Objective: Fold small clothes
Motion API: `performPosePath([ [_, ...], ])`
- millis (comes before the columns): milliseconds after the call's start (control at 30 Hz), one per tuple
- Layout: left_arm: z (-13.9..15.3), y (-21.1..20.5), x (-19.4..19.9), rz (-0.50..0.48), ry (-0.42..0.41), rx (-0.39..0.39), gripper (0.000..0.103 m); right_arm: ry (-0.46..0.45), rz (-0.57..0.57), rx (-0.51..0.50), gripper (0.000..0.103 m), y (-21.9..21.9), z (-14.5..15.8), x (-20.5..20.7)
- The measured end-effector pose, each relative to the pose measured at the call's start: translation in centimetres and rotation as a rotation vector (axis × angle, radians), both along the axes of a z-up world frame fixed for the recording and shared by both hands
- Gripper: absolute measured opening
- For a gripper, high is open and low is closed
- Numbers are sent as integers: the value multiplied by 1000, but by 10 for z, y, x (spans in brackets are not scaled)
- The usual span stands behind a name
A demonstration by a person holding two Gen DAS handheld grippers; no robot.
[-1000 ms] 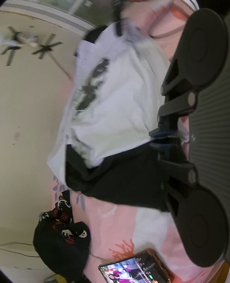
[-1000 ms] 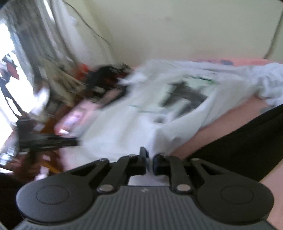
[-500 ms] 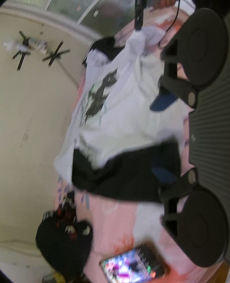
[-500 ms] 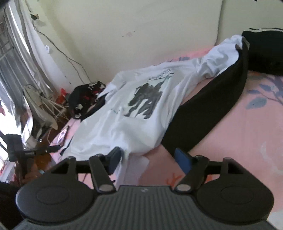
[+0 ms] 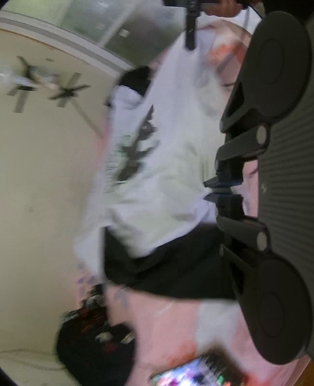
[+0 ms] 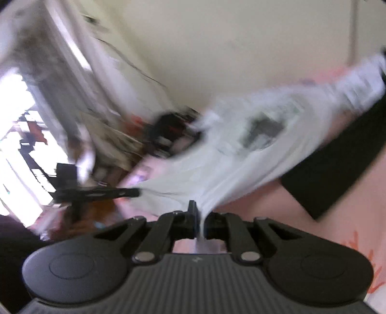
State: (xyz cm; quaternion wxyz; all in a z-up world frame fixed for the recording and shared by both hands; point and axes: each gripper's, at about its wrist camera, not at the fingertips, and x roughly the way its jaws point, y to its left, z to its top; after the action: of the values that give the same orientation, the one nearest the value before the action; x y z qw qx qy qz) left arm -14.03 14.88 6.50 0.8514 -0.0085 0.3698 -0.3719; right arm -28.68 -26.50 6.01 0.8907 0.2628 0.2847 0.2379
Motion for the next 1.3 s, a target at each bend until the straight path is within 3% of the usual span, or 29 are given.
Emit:
performPosePath([
  [100, 17, 26, -7, 30, -38, -7, 10, -15, 76, 13, 6, -6, 9, -22],
  [133, 17, 31, -7, 34, -36, 4, 11, 19, 68, -39, 17, -7, 5, -25],
  [167, 15, 33, -6, 31, -30, 18, 24, 59, 30, -104, 34, -9, 0, -26],
  [200, 12, 35, -5, 46, -31, 35, 46, 91, -25, -159, 68, -16, -6, -27],
  [267, 10, 40, 1, 101, -62, 51, 55, 123, -161, -233, 71, -33, -14, -26],
  [433, 20, 38, 25, 121, -85, -42, 55, 164, -545, -246, 69, -82, -20, -1],
  [600, 10, 4, 43, 65, -91, -58, 57, 174, -682, -433, 72, -81, -39, 62],
  [667, 2, -5, 49, 59, -91, -39, 57, 193, -691, -472, 68, -83, -52, 84],
  [700, -2, -7, 50, 65, -87, -32, 59, 196, -695, -496, 58, -83, -58, 93],
  [767, -11, -9, 57, 80, -67, -24, 60, 175, -714, -607, 3, -79, -60, 108],
  [800, -15, -7, 60, 85, -53, -25, 60, 182, -714, -598, 0, -86, -59, 111],
  [867, -21, -4, 65, 92, -33, -28, 60, 218, -731, -478, 0, -109, -51, 115],
  [967, -28, 2, 69, 98, -23, -38, 63, 179, -794, -508, 0, -125, -18, 114],
  [1133, -33, 4, 77, 89, -11, -82, 64, -24, -896, -390, 0, -155, 85, 101],
  [1233, -38, 3, 82, 75, -1, -121, 67, -111, -861, -325, 0, -150, 139, 113],
  [1300, -41, 1, 84, 65, 7, -140, 70, -129, -799, -308, 0, -136, 159, 135],
])
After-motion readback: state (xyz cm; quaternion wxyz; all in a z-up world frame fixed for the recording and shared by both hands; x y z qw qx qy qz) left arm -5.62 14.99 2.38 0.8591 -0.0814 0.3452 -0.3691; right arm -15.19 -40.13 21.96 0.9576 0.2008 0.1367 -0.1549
